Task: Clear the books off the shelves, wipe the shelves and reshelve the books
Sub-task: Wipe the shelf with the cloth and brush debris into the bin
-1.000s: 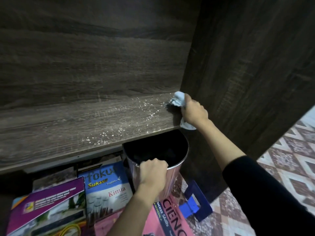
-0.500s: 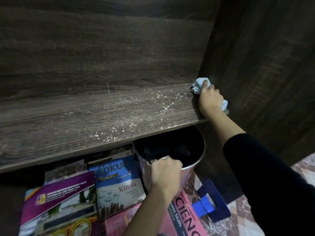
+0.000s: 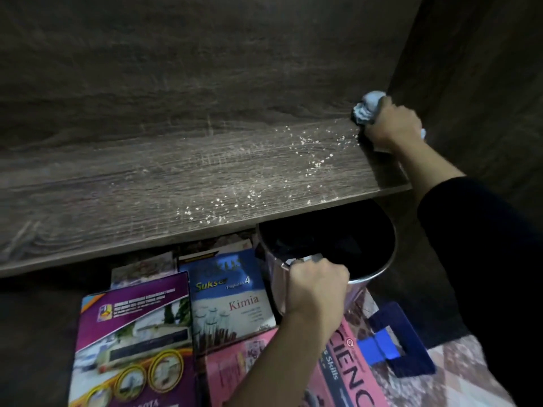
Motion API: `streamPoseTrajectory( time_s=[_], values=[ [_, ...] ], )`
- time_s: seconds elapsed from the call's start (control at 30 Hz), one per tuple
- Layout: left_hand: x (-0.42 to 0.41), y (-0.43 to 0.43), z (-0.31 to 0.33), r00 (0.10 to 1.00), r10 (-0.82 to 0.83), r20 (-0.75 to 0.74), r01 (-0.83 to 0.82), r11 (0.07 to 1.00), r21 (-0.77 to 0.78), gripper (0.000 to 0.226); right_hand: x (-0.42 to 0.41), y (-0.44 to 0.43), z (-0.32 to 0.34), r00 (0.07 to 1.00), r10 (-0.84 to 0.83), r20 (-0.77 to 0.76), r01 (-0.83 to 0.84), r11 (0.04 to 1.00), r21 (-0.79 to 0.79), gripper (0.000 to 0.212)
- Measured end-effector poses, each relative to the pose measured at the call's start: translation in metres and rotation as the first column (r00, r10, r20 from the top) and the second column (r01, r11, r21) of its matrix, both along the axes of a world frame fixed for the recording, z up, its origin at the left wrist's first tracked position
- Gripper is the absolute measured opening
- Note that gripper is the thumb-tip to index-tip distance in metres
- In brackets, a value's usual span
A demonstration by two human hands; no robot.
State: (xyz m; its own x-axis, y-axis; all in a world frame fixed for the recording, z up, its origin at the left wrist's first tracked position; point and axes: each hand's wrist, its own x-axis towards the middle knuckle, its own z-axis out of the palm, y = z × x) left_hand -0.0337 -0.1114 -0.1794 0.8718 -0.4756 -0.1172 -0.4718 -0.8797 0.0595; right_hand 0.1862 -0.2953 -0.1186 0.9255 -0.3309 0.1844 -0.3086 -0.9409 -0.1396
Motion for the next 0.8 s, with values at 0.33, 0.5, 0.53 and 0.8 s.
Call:
streamPoseTrajectory(
  time_s=[0.33, 0.5, 0.53, 0.8],
  values=[
    [0.002, 0.001, 0.004, 0.999, 0.019, -0.026, -0.019, 1.0, 0.001, 0.027, -0.024, 0.004, 0.016, 0.975, 0.223, -0.011, -0.217, 0.956, 0.2, 0.047],
    [0.0, 0.001, 0.006, 1.0, 0.007, -0.03, -0.007, 1.0, -0.001, 0.027, -0.027, 0.002, 0.025, 0.988, 0.1, 0.119, -0.111, 0.99, 0.084, 0.044],
    [0.0, 0.001, 0.006, 1.0, 0.007, -0.03, -0.007, 1.0, -0.001, 0.026, -0.027, 0.002, 0.023, 0.99, 0.055, 0.128, -0.055, 0.998, 0.001, 0.044],
    [0.003, 0.005, 0.0, 0.999, 0.039, -0.035, -0.039, 0.999, -0.006, 0.021, -0.004, 0.006, 0.0, 0.996, -0.045, -0.078, 0.035, 0.991, -0.133, 0.054]
  ],
)
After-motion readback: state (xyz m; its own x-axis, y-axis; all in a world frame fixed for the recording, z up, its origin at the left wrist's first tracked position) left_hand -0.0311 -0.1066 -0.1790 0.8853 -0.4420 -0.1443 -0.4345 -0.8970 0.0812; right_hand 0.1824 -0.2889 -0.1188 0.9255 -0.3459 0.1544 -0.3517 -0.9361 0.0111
